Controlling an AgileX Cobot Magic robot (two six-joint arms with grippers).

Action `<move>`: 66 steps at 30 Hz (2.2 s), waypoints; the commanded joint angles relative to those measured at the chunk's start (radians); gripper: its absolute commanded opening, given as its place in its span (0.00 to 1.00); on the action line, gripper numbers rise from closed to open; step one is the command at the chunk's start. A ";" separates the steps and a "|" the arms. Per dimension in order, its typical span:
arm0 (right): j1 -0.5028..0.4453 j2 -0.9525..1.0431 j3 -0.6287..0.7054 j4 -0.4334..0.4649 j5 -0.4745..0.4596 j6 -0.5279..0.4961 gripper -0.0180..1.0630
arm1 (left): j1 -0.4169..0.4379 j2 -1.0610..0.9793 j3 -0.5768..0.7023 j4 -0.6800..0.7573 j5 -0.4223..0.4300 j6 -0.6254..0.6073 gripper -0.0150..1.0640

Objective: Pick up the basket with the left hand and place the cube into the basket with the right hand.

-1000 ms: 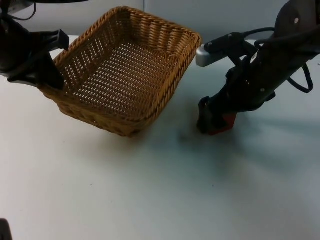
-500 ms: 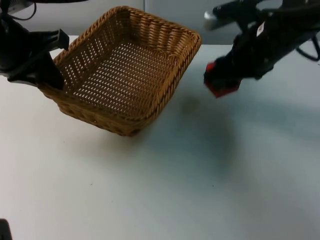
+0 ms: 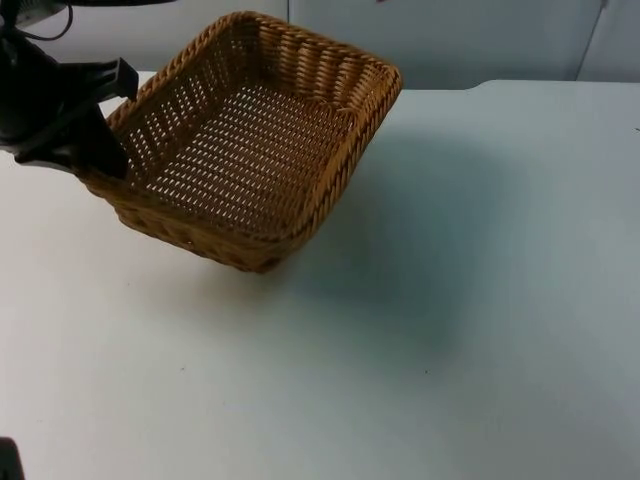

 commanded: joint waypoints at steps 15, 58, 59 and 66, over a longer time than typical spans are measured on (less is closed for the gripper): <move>0.133 0.212 -0.214 0.044 0.161 -0.152 0.99 | 0.002 -0.015 -0.002 -0.032 -0.010 -0.003 0.01; -0.119 -0.095 -0.287 -0.256 0.434 0.144 0.01 | -0.048 0.144 -0.002 -0.080 -0.046 0.136 0.63; -0.119 -0.095 -0.287 -0.256 0.434 0.142 0.01 | -0.046 0.144 -0.002 -0.058 -0.062 0.124 0.75; -0.119 -0.095 -0.287 -0.256 0.412 0.142 0.01 | -0.046 0.139 -0.075 0.122 -0.013 0.005 0.89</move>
